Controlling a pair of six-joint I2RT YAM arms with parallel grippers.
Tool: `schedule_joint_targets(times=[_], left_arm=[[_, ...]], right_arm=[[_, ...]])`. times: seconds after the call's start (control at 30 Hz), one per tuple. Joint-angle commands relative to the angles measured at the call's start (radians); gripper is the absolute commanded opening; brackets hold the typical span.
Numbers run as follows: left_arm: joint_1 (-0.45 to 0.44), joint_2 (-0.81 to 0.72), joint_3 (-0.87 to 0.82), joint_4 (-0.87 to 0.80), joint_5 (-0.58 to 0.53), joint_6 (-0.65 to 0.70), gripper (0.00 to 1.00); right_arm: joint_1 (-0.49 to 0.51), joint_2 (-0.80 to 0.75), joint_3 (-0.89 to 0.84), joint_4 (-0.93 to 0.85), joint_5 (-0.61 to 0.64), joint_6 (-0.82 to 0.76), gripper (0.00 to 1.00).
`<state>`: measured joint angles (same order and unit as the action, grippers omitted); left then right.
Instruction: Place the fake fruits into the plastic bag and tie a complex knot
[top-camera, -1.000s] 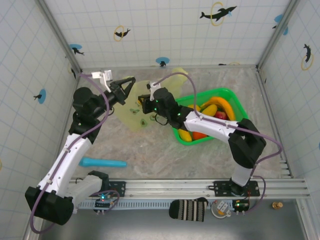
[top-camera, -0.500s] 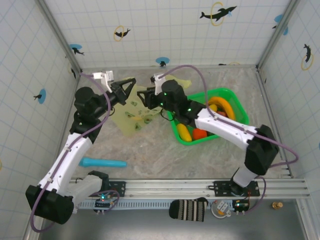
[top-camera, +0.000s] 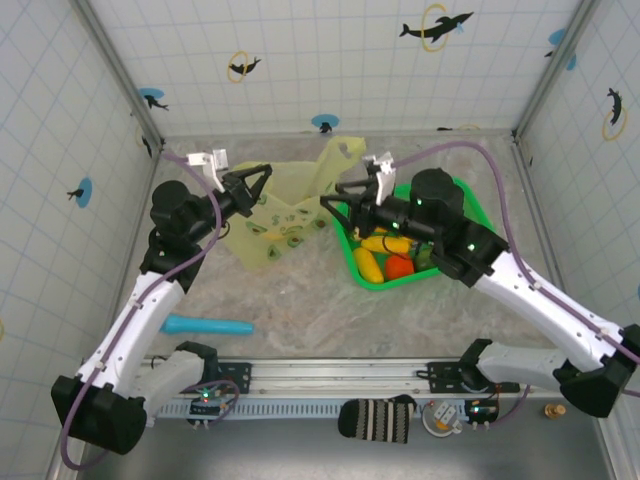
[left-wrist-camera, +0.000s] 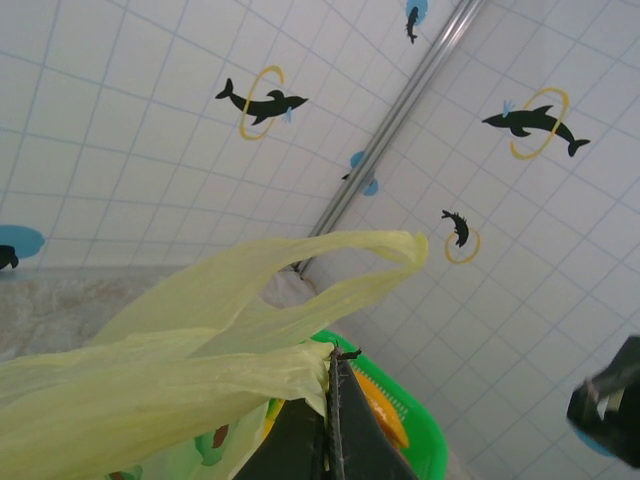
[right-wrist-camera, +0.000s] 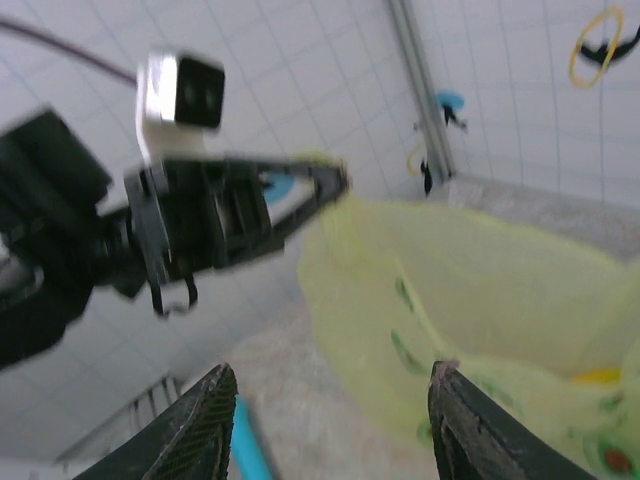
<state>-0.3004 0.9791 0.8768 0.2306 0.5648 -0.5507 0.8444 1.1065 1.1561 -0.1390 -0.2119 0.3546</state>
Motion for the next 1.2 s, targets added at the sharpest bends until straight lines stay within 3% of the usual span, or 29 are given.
schedule_joint_targets(times=[0.0, 0.2, 0.37, 0.5, 0.63, 0.77, 0.97, 1.17], left_arm=[[-0.005, -0.006, 0.002, 0.006, 0.001, -0.008, 0.0], [-0.005, 0.012, 0.023, 0.015, 0.018, -0.021, 0.0], [-0.008, 0.014, 0.024, 0.038, 0.024, -0.034, 0.0], [-0.009, 0.011, 0.024, 0.039, 0.028, -0.029, 0.0], [-0.021, 0.018, 0.019, 0.038, 0.032, -0.019, 0.0], [-0.041, 0.022, 0.03, 0.014, 0.024, 0.013, 0.0], [-0.066, 0.029, 0.043, -0.009, 0.021, 0.046, 0.0], [-0.071, 0.03, 0.045, -0.013, 0.021, 0.057, 0.0]], right_arm=[[-0.006, -0.059, -0.116, -0.176, 0.009, -0.03, 0.52], [-0.09, -0.011, -0.186, -0.368, 0.362, -0.006, 0.52], [-0.207, 0.134, -0.177, -0.371, 0.395, -0.022, 0.59], [-0.262, 0.25, -0.168, -0.289, 0.381, -0.094, 0.72], [-0.25, 0.447, -0.072, -0.292, 0.532, -0.255, 0.82], [-0.245, 0.585, -0.013, -0.272, 0.531, -0.338, 0.9], [-0.243, 0.727, 0.113, -0.316, 0.663, -0.419, 0.91], [-0.259, 0.81, 0.175, -0.324, 0.605, -0.439, 0.91]])
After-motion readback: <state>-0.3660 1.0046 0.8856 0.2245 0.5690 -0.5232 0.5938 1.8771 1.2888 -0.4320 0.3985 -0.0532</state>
